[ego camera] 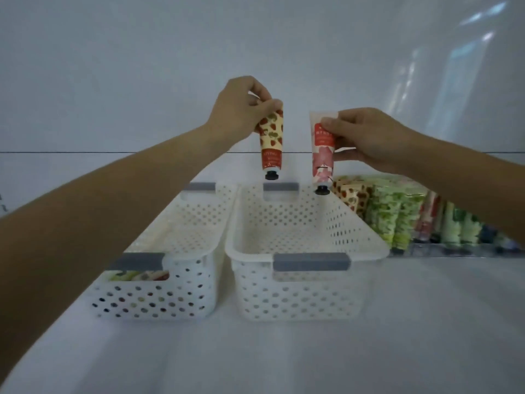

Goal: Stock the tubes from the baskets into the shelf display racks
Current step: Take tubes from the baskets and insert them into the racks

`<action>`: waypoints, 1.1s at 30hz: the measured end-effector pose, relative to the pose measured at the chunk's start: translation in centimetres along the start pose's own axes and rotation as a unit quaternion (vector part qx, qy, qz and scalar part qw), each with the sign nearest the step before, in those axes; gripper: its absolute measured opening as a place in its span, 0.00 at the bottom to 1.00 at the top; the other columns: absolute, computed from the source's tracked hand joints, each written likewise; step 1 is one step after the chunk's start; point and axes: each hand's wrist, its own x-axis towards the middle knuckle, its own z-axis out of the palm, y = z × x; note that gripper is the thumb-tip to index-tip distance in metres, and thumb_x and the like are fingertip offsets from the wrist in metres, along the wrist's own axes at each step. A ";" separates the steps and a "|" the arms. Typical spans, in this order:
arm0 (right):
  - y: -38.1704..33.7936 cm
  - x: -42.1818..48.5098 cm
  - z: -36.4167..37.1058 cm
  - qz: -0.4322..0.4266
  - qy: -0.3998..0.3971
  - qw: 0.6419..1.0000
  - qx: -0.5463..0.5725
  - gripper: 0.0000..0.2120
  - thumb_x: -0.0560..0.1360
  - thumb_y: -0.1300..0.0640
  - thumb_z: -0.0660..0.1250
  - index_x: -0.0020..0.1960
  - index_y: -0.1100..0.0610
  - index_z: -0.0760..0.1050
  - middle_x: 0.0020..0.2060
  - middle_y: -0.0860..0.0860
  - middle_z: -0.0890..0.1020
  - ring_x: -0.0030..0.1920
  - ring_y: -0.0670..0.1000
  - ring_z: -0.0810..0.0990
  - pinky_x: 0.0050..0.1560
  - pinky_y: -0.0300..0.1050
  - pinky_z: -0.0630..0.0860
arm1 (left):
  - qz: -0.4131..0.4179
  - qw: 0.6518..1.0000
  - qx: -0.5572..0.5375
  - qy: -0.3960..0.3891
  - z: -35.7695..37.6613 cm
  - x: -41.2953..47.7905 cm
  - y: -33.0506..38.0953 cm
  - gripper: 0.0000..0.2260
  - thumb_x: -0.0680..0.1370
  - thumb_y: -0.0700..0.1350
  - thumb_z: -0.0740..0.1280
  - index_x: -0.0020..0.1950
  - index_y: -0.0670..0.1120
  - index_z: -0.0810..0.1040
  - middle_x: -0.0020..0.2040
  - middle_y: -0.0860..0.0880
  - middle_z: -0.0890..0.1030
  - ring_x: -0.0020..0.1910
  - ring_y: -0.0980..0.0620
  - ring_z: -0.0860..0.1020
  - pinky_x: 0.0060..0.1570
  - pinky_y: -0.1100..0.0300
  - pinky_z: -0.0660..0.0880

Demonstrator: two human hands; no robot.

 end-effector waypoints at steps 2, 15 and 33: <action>0.7 -1.4 -2.7 -0.003 0.022 0.999 -0.023 0.07 0.78 0.57 0.61 0.46 0.59 0.75 0.41 0.53 0.81 0.39 0.47 0.81 0.40 0.37 0.80 | -0.015 1.000 -0.018 -0.019 3.2 -0.2 1.5 0.09 0.75 0.43 0.69 0.39 0.47 0.70 0.37 0.50 0.79 0.32 0.61 0.79 0.30 0.68 0.77; 8.5 -9.0 -11.6 -0.122 0.138 0.965 -0.186 0.05 0.80 0.55 0.59 0.54 0.49 0.66 0.39 0.65 0.81 0.38 0.67 0.79 0.38 0.57 0.78 | -0.125 0.980 0.076 -0.132 17.9 -3.1 5.4 0.15 0.77 0.35 0.61 0.64 0.40 0.67 0.54 0.45 0.70 0.50 0.50 0.73 0.41 0.62 0.75; 14.5 -10.2 -11.2 -0.137 0.118 0.907 -0.381 0.19 0.79 0.63 0.58 0.70 0.59 0.65 0.64 0.58 0.70 0.53 0.54 0.76 0.49 0.46 0.76 | -0.091 0.984 0.140 -0.057 17.3 -4.2 1.7 0.09 0.76 0.39 0.65 0.53 0.48 0.67 0.49 0.49 0.73 0.40 0.51 0.74 0.39 0.57 0.76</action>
